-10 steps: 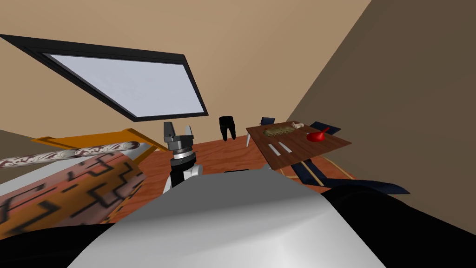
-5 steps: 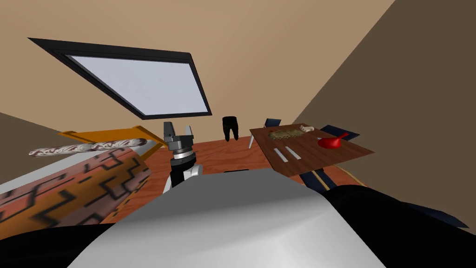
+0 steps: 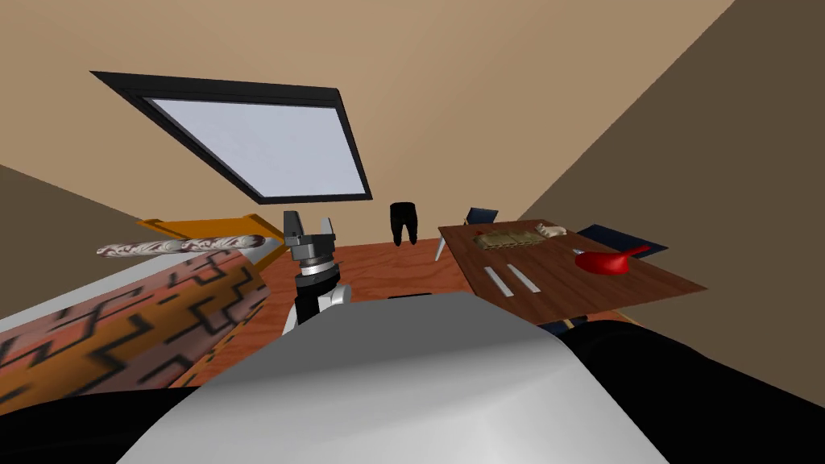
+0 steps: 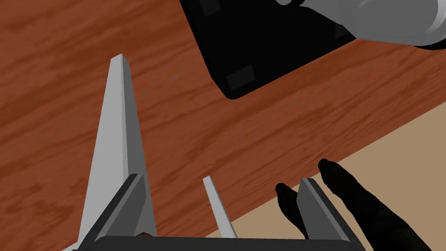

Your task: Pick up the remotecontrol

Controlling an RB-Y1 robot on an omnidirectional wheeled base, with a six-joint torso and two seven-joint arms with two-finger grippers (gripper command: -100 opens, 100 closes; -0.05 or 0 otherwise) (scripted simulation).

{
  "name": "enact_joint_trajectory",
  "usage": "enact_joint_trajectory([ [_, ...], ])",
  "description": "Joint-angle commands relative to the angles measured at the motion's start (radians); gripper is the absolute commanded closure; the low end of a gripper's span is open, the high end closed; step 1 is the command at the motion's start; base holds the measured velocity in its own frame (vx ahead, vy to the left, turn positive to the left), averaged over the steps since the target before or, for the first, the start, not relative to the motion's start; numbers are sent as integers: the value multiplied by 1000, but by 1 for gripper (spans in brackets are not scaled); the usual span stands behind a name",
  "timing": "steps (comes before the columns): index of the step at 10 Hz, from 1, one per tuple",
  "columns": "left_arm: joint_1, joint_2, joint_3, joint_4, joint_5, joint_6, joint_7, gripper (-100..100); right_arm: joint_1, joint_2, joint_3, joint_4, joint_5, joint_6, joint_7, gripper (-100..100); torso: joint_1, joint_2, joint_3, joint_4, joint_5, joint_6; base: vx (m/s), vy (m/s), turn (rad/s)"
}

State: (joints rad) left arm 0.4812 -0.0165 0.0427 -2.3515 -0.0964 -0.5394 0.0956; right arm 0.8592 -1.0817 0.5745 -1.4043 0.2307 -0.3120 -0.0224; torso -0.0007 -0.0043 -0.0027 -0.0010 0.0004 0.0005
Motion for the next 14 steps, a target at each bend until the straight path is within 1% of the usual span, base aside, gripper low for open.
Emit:
enact_joint_trajectory([
  [1,0,0,0,0,0,0,0,0,-6,-36,31,50,9,0,-18,-100,0,0,0,0,0,0,76,-30,180],
  [2,0,0,0,0,0,0,0,0,-8,-60,55,98,16,2,-32,-100,-1,0,0,0,0,-1,153,-88,283],
  [3,0,0,0,0,0,0,0,0,-8,-65,55,98,16,2,-32,-100,-5,-4,-2,0,-1,-1,140,-66,94],
  [4,0,0,0,0,0,0,0,0,-13,-90,77,138,24,4,-47,-100,-3,-4,-2,-1,-1,-1,126,-38,148],
  [5,0,0,0,0,0,0,0,0,-13,-90,77,140,24,4,-47,-100,-2,-4,-2,-1,0,-1,100,-39,105],
  [6,0,0,0,0,0,0,0,0,-19,-113,97,168,30,4,-62,-100,-1,-2,-1,0,0,0,113,-62,170],
  [7,0,0,0,0,0,0,0,0,-19,-113,97,179,30,4,-62,-100,-3,-3,-1,0,0,-1,92,-64,102],
  [9,0,0,0,0,0,0,0,0,-38,-146,132,241,41,4,-91,-100,-3,-2,-1,0,-1,-1,134,-86,226],
  [10,0,0,0,0,0,0,0,0,-38,-146,132,247,41,4,-91,-100,-5,-5,-3,-1,-1,-1,126,-116,99],
  [11,0,0,0,0,0,0,0,0,-49,-156,148,273,45,2,-106,-100,-5,-4,-2,-1,-1,0,103,-120,136],
  [12,0,0,0,0,0,0,0,0,-49,-156,148,275,45,2,-106,-100,-6,-3,-2,0,-1,-1,70,-78,86],
  [14,0,0,0,0,0,0,0,0,-72,-163,174,319,52,-4,-134,-100,-2,0,0,0,-1,0,93,-74,180],
])
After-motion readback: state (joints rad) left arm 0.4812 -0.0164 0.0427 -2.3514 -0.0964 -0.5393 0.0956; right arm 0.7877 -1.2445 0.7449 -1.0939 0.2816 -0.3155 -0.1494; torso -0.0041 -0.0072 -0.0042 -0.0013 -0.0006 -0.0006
